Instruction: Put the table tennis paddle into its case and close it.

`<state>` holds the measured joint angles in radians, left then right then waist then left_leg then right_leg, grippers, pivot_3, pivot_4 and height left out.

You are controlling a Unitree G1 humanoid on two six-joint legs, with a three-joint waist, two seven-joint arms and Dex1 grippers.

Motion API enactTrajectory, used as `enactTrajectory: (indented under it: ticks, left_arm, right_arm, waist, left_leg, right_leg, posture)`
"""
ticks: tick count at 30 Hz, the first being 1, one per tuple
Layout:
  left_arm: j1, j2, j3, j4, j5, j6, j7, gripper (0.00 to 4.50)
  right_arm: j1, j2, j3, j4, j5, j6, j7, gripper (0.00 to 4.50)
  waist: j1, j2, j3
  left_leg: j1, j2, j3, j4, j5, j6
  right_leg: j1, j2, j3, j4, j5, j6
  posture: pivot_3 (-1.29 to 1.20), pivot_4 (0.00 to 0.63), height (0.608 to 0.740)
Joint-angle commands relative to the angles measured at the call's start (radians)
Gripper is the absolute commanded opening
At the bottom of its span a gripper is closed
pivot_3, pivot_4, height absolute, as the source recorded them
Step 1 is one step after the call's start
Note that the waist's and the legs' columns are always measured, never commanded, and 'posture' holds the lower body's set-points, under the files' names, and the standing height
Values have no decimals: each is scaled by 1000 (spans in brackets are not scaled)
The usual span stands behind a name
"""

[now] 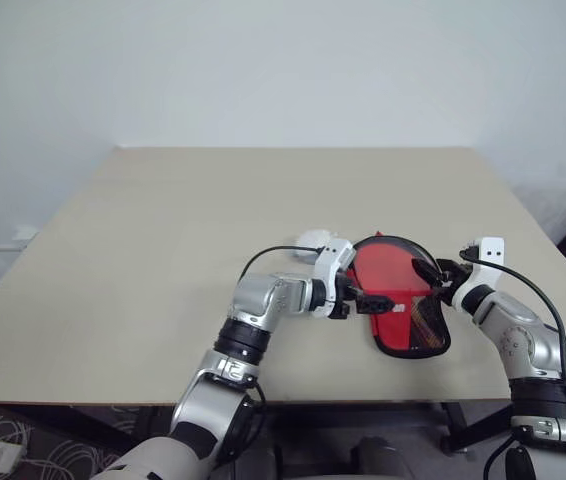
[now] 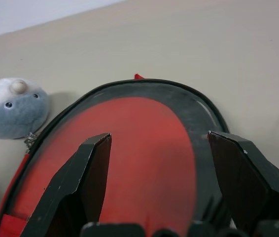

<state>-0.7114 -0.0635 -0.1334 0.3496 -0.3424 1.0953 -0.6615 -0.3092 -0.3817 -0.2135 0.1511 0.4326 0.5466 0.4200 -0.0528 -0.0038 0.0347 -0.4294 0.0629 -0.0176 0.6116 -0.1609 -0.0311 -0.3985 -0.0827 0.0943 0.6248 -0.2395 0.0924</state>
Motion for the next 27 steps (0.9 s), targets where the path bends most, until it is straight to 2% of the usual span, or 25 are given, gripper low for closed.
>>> enactTrajectory:
  ticks: [1,8,12,15,19,27]
  left_arm:
    - [-45,-21,26,37,-19,39,41,4500]
    - [-58,6,10,39,-39,166,64,4500]
    - [-88,48,79,16,-89,289,69,4500]
    - [-88,78,82,4,-95,315,78,4500]
    - [-94,37,125,65,-94,266,121,4500]
    - [-124,-109,191,210,-101,188,191,4500]
  right_arm:
    - [-30,-7,-19,-22,-2,-22,-3,3380]
    - [-11,-6,-28,-42,-1,-20,-13,3380]
    - [0,-11,-44,-62,10,-10,-16,3380]
    - [8,-6,-46,-60,8,-14,-18,3380]
    - [8,12,-37,-59,1,-19,-26,3380]
    - [-10,13,-37,-47,-2,-15,-31,3380]
  waist:
    - [1,0,0]
    - [0,0,0]
    - [0,-1,1]
    - [-1,-1,1]
    - [0,-1,1]
    - [1,-2,2]
  left_leg:
    - [0,0,0,0,0,0]
    - [1,0,0,0,-2,-3]
    - [0,0,0,0,-2,-3]
    - [0,0,-1,0,-2,-3]
    - [0,0,-1,0,-2,-3]
    - [0,-3,-3,1,-3,-4]
  right_leg:
    - [0,0,0,0,0,0]
    - [1,0,0,0,0,0]
    - [0,0,0,0,0,0]
    - [0,0,0,0,0,0]
    - [1,0,0,0,0,0]
    - [4,0,0,-2,0,1]
  posture:
    - [0,0,740]
    - [0,0,740]
    - [0,0,740]
    - [0,0,740]
    - [0,0,740]
    - [0,0,740]
